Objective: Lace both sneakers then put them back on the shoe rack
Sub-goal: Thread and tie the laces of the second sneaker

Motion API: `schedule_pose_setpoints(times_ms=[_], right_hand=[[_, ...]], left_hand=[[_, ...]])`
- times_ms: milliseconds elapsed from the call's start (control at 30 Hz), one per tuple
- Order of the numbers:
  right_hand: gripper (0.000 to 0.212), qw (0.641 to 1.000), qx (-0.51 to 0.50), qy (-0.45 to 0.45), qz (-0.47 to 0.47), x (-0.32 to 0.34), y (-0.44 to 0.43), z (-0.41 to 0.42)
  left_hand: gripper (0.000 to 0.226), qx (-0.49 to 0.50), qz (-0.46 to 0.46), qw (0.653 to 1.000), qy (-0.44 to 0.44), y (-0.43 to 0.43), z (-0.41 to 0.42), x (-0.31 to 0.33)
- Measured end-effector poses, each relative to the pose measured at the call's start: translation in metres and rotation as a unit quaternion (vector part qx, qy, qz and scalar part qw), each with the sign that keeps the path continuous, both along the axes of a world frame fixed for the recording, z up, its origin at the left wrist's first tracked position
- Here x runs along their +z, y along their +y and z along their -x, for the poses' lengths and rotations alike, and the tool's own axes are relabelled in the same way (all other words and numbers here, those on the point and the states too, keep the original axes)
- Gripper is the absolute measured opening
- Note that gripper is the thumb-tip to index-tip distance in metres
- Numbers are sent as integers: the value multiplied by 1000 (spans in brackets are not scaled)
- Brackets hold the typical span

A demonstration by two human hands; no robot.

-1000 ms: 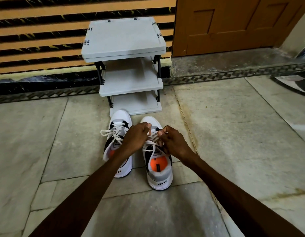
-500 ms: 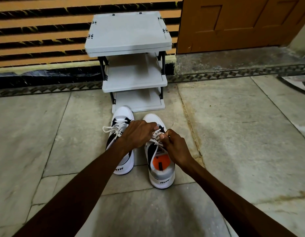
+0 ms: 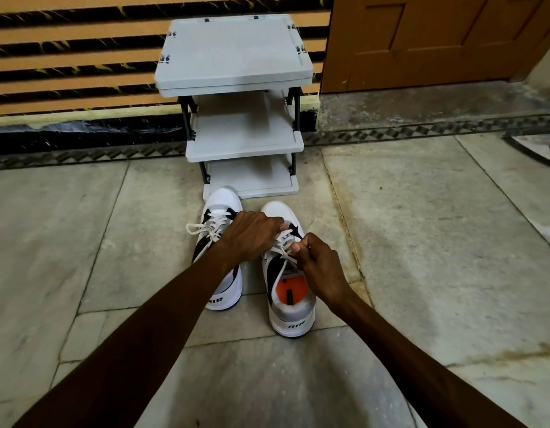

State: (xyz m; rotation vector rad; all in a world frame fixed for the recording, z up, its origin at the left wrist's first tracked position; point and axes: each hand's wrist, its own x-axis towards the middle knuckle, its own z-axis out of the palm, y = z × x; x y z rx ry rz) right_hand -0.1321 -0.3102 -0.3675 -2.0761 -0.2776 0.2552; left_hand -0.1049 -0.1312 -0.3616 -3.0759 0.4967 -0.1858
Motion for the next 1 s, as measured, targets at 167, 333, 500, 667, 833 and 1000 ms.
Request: schedule_pose_setpoints(times_ms=[167, 333, 500, 667, 833, 1000], right_hand=[[29, 1000, -2, 7, 10, 1, -1, 1], [28, 999, 15, 11, 28, 4, 1, -3], [28, 998, 45, 33, -14, 20, -7, 1], [50, 958, 186, -68, 207, 28, -20, 31], [47, 839, 308, -208, 397, 38, -15, 52], [37, 827, 315, -226, 407, 44, -2, 44]], left_hand=[[30, -8, -21, 1000, -5, 0, 0, 1], [26, 8, -21, 1000, -3, -4, 3, 2], [29, 30, 26, 999, 36, -12, 14, 0], [30, 116, 141, 982, 48, -13, 34, 14], [29, 164, 114, 978, 63, 2, 59, 27], [29, 203, 84, 974, 49, 15, 77, 33]])
